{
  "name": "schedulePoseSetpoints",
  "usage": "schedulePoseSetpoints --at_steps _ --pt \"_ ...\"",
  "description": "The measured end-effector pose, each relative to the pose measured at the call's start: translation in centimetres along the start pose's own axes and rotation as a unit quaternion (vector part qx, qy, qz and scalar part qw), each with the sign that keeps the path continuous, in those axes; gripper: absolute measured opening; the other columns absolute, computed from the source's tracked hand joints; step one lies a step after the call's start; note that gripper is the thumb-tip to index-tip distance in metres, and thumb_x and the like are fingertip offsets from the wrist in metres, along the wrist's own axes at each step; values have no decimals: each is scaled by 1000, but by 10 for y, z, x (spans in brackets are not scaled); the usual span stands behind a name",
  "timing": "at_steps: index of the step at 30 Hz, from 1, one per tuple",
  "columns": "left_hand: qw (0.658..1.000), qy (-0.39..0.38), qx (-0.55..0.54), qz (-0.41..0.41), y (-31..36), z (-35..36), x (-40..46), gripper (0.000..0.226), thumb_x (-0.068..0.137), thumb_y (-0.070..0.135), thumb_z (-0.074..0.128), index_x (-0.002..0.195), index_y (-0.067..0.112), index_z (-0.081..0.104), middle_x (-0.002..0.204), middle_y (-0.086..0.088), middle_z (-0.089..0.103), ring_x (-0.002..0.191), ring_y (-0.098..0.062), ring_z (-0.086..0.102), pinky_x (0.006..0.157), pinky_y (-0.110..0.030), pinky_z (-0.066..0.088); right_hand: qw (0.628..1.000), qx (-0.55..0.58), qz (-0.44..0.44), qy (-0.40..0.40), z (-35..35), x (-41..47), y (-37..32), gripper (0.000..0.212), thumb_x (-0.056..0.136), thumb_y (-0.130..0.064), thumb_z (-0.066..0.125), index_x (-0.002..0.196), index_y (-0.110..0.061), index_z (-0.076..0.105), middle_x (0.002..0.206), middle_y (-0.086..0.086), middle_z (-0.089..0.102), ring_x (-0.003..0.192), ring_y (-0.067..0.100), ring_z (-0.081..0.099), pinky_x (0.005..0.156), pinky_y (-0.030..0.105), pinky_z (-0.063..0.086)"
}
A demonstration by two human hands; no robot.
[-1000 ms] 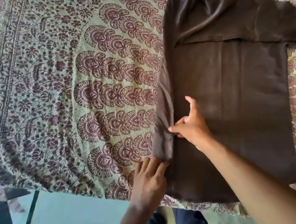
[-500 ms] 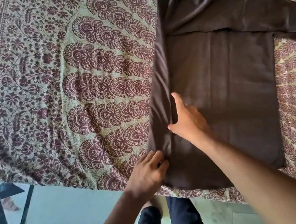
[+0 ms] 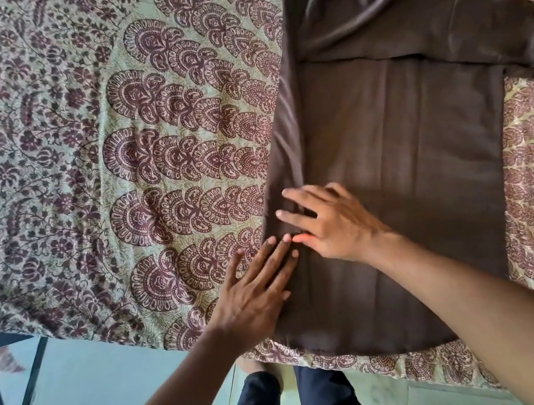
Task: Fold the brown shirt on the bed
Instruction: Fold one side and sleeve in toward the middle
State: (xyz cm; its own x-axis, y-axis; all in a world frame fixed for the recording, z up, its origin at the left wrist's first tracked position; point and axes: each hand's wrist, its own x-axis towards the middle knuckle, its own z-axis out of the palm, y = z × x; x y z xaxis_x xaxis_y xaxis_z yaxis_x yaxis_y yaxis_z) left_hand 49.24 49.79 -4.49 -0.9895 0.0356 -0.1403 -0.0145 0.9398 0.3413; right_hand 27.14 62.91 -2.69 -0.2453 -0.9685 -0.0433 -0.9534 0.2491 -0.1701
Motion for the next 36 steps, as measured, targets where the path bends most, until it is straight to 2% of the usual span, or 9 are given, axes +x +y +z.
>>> schedulePoseSetpoints --at_steps 5,10,12,15,20,24,28,32,36 --pt "998 -48 32 30 -9 -5 1 76 103 54 44 166 22 18 176 1 3 162 -24 7 126 -55 8 973 64 203 86 -4 23 30 42 94 -42 62 129 -19 71 132 13 61 110 35 61 88 45 51" --pt "996 -67 8 64 -14 -4 2 71 105 51 42 166 21 20 176 5 3 162 -26 3 126 -54 18 829 310 447 129 -24 75 19 57 82 -33 83 131 -15 60 86 -2 65 83 23 65 87 35 51" --pt "995 -63 2 81 -14 -5 4 66 107 45 43 165 20 26 176 3 7 162 -26 8 124 -55 29 785 378 484 77 -25 85 17 76 75 -30 90 140 -22 50 86 -14 58 95 20 62 90 33 50" --pt "996 -19 21 88 -14 -10 7 65 105 38 51 164 18 29 175 0 11 160 -25 19 121 -53 33 786 380 486 42 -22 82 18 84 73 -26 91 143 -25 45 101 -9 55 110 24 58 94 32 48" --pt "996 -30 50 67 -19 -18 30 82 100 49 52 166 16 18 176 -1 5 162 -24 5 126 -55 17 765 370 520 90 -22 55 25 85 68 -21 94 140 -22 48 73 -8 59 85 23 64 82 31 49" --pt "991 -79 34 99 -22 -11 30 81 104 53 42 167 15 9 176 -3 0 162 -23 -1 127 -59 17 830 268 484 72 -20 45 19 82 74 -30 89 143 -20 45 85 1 68 93 27 64 86 35 48" --pt "986 -88 44 137 -24 -7 22 80 105 54 38 167 13 8 176 -5 -1 162 -24 1 128 -57 17 979 28 149 139 -17 41 12 52 81 -25 78 127 -9 62 124 17 60 110 37 57 88 47 50" --pt "982 -88 51 160 -26 -2 17 77 106 53 36 167 14 9 176 -5 1 162 -24 2 127 -54 10 996 -7 -74 -40 11 31 21 70 95 -49 58 153 -11 45 165 14 35 152 31 34 119 49 32" --pt "982 -78 46 164 -26 -3 17 77 106 53 38 167 14 11 176 -4 1 162 -24 2 128 -52 7 993 -74 19 -90 0 56 78 89 92 -80 26 165 -33 8 174 1 3 160 25 8 123 63 14"
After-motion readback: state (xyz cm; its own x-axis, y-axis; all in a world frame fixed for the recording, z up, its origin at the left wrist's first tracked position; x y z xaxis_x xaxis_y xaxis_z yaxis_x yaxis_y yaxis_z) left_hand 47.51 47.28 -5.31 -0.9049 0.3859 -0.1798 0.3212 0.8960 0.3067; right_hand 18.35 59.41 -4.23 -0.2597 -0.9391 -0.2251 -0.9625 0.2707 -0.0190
